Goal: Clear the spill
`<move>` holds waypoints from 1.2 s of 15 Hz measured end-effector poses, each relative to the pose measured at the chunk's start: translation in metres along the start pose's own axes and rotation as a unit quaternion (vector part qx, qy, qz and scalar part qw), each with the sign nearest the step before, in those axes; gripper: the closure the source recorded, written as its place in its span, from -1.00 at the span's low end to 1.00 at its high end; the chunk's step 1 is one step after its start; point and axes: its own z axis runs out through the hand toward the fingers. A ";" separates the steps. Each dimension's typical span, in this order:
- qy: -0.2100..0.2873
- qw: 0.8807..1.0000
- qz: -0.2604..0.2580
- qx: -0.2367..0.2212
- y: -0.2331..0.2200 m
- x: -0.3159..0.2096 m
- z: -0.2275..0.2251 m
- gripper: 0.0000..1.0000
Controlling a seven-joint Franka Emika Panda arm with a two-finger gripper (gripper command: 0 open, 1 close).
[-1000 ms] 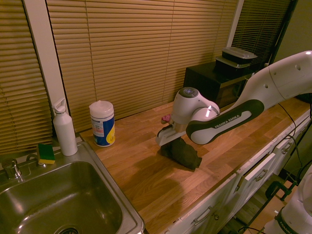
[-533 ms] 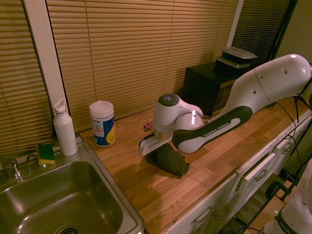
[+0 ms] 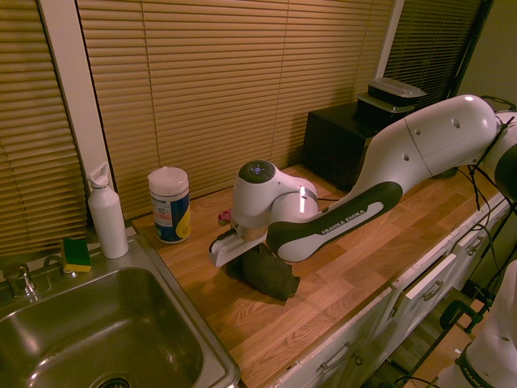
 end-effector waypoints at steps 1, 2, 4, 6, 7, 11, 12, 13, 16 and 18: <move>0.000 1.000 0.000 0.000 -0.001 -0.001 0.000 -1.00; 0.001 1.000 -0.001 0.000 -0.001 -0.002 0.000 -1.00; 0.002 1.000 -0.003 0.001 -0.003 -0.006 0.000 -1.00; 0.002 1.000 -0.004 0.001 -0.004 -0.008 -0.001 -1.00; 0.002 1.000 -0.005 0.001 -0.005 -0.009 -0.002 -1.00; 0.004 1.000 -0.004 0.002 -0.007 -0.013 -0.007 -1.00; 0.007 1.000 0.000 0.003 -0.007 -0.014 -0.012 -1.00; 0.010 1.000 0.003 0.005 -0.007 -0.015 -0.021 -1.00; 0.026 1.000 0.012 0.012 -0.003 -0.020 -0.051 -1.00; 0.038 0.999 0.018 0.016 0.004 -0.024 -0.068 -1.00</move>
